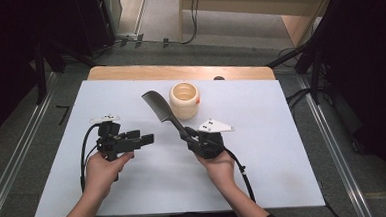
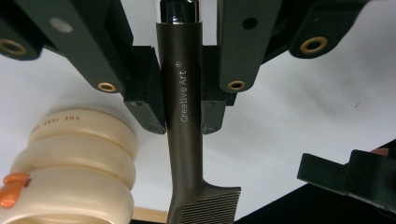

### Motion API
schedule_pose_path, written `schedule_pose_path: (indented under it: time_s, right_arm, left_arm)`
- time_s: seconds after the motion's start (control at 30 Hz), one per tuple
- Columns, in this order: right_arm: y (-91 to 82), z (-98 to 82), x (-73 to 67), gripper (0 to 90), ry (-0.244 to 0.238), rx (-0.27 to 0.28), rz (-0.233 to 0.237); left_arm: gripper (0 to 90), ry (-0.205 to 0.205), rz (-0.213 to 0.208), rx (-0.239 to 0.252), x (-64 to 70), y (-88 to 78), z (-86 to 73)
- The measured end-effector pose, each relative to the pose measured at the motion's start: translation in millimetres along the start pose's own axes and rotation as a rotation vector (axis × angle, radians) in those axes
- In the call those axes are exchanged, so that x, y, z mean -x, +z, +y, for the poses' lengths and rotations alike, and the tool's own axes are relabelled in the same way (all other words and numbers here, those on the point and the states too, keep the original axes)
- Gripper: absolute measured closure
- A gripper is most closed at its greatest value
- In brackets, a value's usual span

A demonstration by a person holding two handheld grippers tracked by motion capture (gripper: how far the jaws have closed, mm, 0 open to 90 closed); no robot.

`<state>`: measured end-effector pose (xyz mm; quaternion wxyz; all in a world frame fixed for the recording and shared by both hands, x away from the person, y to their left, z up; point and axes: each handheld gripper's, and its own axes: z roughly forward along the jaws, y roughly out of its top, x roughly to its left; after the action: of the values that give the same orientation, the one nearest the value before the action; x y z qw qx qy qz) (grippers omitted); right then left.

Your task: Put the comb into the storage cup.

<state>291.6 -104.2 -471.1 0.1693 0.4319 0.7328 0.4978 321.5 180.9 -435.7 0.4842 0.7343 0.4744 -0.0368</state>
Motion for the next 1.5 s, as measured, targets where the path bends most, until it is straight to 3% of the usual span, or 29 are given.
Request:
schedule_pose_path:
  time_s: [0.33,0.8,0.93,1.27,1.5]
  right_arm:
    - [15.9,-3.2,-12.0,70.3,0.037,0.03,-0.001]
    - [27.2,1.4,-25.2,70.2,0.045,0.063,-0.015]
    - [28.5,1.7,-26.9,70.2,0.048,0.067,-0.02]
    - [31.5,3.4,-31.3,70.2,0.052,0.086,-0.017]
    - [34.5,3.8,-33.3,70.2,0.066,0.091,-0.018]
  left_arm:
    - [24.4,-0.032,0.018,0.049,1.6,4.5,5.0]
    - [25.5,-0.096,0.016,0.105,3.0,16.3,8.6]
    - [25.5,-0.095,0.024,0.109,5.0,19.9,8.6]
    - [26.4,-0.171,0.008,0.158,-0.4,26.7,11.2]
    - [27.8,-0.173,0.029,0.184,0.3,32.3,12.0]
